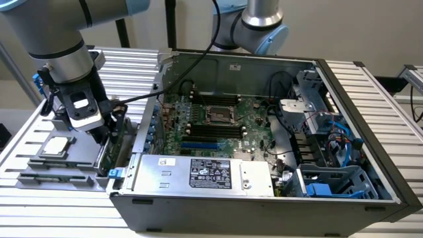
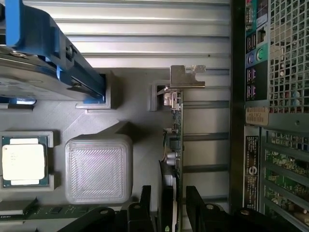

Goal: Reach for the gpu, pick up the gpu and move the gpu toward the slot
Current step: 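Pick up the gpu and move the gpu toward the slot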

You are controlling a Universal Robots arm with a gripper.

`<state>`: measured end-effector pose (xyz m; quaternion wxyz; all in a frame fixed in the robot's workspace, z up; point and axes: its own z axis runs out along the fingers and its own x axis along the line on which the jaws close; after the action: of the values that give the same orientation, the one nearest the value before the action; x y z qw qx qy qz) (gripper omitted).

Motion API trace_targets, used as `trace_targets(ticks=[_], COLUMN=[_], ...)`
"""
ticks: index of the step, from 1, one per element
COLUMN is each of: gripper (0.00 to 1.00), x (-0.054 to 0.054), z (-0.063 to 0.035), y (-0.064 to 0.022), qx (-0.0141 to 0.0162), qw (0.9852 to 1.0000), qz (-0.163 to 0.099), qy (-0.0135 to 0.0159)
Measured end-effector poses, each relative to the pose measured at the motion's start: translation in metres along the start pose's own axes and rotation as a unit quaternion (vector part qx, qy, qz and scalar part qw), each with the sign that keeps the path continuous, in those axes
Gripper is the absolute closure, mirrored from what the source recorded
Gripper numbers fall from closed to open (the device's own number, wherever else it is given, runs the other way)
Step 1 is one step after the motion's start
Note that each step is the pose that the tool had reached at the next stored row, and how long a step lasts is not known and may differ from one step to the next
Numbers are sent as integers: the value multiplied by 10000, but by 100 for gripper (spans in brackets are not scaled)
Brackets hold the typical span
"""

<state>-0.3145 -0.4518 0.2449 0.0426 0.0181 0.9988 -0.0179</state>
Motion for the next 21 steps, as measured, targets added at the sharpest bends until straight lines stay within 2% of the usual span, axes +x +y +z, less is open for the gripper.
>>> trace_targets(ticks=[11, 12, 13, 19, 20, 21], gripper=[58, 60, 67, 69, 74, 74], x=[-16, -17, -16, -16, -16, -16], z=[5, 5, 5, 7, 7, 7], y=[1, 1, 1, 1, 1, 1], qx=[5, 5, 5, 6, 6, 6], qw=[10000, 10000, 10000, 10000, 10000, 10000], qz=[59, 60, 61, 65, 65, 66], qy=[2, 2, 2, 3, 3, 6])
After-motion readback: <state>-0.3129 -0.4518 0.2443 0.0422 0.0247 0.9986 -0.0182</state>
